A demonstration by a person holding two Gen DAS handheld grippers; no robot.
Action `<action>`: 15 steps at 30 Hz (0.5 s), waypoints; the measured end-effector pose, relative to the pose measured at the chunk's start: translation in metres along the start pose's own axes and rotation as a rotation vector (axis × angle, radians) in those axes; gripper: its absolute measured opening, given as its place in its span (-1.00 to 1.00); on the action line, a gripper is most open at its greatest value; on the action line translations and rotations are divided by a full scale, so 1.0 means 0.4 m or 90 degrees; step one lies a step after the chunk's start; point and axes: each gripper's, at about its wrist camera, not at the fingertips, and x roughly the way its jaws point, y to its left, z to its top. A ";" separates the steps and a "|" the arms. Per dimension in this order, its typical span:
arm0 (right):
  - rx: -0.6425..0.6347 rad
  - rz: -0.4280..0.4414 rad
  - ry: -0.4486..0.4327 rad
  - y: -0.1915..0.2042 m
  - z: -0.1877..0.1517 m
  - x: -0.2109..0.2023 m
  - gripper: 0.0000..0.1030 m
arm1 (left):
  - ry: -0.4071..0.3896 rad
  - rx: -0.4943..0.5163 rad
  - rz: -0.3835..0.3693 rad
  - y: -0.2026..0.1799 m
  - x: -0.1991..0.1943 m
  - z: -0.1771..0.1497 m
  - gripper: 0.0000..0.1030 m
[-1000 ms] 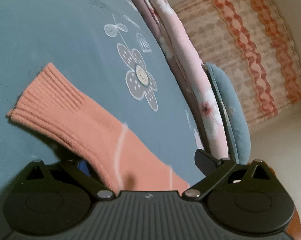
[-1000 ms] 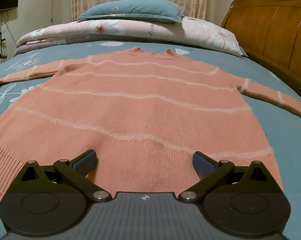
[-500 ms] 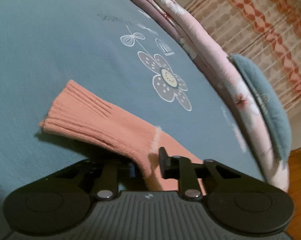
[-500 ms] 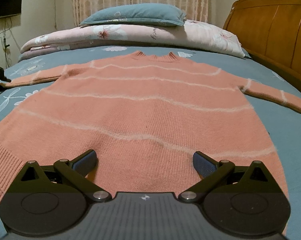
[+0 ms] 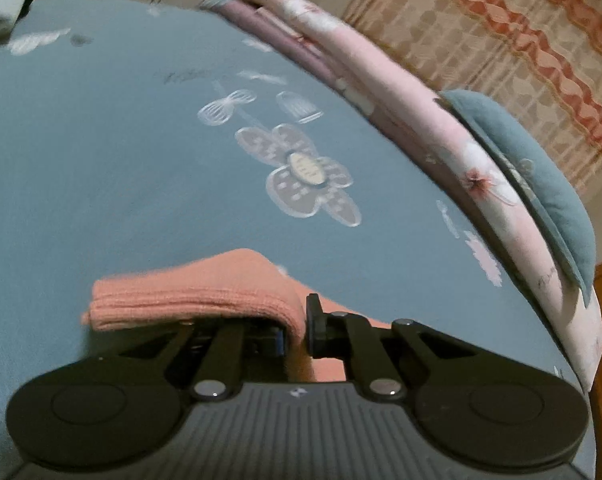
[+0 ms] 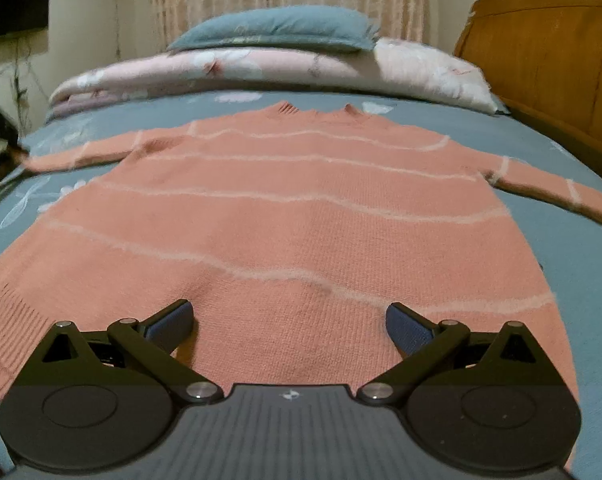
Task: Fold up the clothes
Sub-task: 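Lift the held sleeve with the left gripper toward the sweater body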
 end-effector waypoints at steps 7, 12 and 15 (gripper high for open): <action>-0.105 0.079 -0.094 -0.004 0.122 -0.028 1.00 | -0.022 0.075 -0.020 -0.168 -0.062 0.028 -0.88; -0.166 0.108 -0.139 -0.015 0.129 0.036 1.00 | -0.027 0.134 -0.031 -0.320 -0.095 0.010 -0.88; -0.133 0.140 -0.119 -0.038 0.089 0.064 1.00 | -0.028 0.177 -0.034 -0.419 -0.106 -0.011 -0.89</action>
